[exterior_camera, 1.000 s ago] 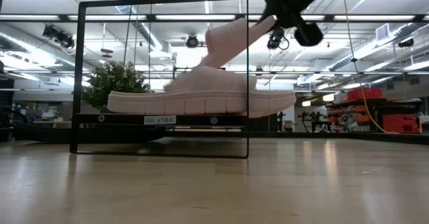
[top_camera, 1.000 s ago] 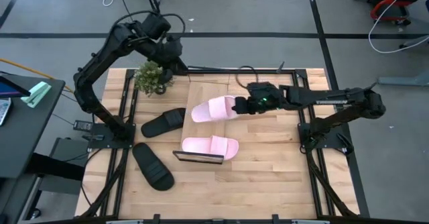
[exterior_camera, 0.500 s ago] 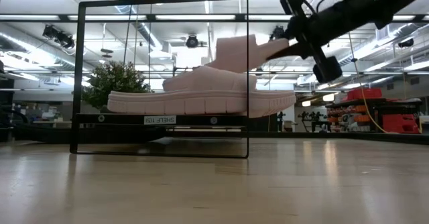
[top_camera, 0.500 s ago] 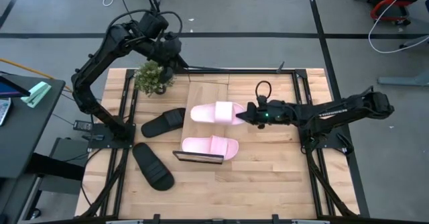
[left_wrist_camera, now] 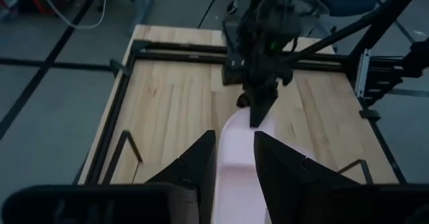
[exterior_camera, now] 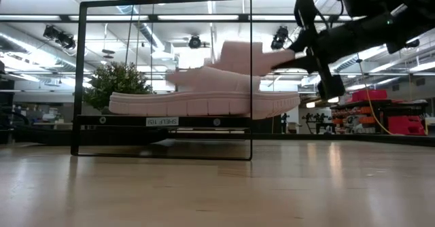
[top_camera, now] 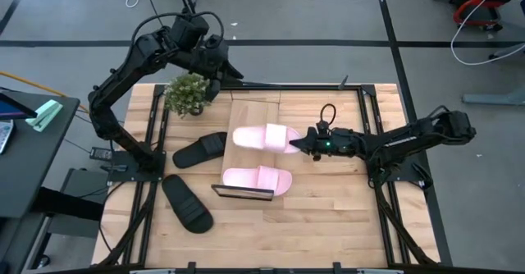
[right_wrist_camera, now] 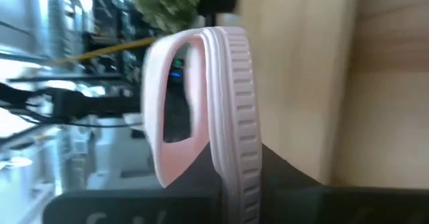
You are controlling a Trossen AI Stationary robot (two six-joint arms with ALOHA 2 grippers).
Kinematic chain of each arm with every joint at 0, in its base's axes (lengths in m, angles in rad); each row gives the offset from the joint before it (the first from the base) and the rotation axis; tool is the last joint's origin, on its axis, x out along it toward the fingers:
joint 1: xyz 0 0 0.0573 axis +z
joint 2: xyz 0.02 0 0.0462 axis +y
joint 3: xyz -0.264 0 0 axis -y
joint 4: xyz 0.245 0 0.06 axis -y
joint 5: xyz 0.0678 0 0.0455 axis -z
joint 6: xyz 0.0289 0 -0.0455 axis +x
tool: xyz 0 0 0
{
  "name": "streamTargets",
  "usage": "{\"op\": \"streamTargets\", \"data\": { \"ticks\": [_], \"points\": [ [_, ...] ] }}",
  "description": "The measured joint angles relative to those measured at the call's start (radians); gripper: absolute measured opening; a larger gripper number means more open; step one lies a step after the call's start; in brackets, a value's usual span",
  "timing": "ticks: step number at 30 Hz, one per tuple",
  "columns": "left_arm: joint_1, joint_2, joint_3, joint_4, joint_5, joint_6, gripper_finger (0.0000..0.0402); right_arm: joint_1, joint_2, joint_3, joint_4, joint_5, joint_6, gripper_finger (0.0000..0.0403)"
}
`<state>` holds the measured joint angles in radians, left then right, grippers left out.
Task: Pick and place slides into the shelf
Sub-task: Put the pink slide on the shelf
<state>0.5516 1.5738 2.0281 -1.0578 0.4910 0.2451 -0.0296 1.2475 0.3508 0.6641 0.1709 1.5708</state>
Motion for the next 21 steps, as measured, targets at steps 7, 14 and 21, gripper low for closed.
{"op": "streamTargets", "data": {
  "ticks": [7, 14, 21],
  "points": [
    [-0.047, 0.000, 0.000, 0.033, 0.050, -0.006, 0.0107, -0.003, 0.085, 0.000, 0.032, -0.076, -0.020, 0.0036],
    [-0.098, -0.031, -0.086, 0.010, 0.141, -0.025, 0.0106, -0.006, 0.137, 0.000, 0.069, -0.097, -0.031, 0.0036],
    [-0.107, -0.211, -0.435, 0.176, 0.080, -0.136, 0.0087, -0.024, 0.140, 0.001, 0.106, -0.116, -0.054, 0.0036]
  ]
}}
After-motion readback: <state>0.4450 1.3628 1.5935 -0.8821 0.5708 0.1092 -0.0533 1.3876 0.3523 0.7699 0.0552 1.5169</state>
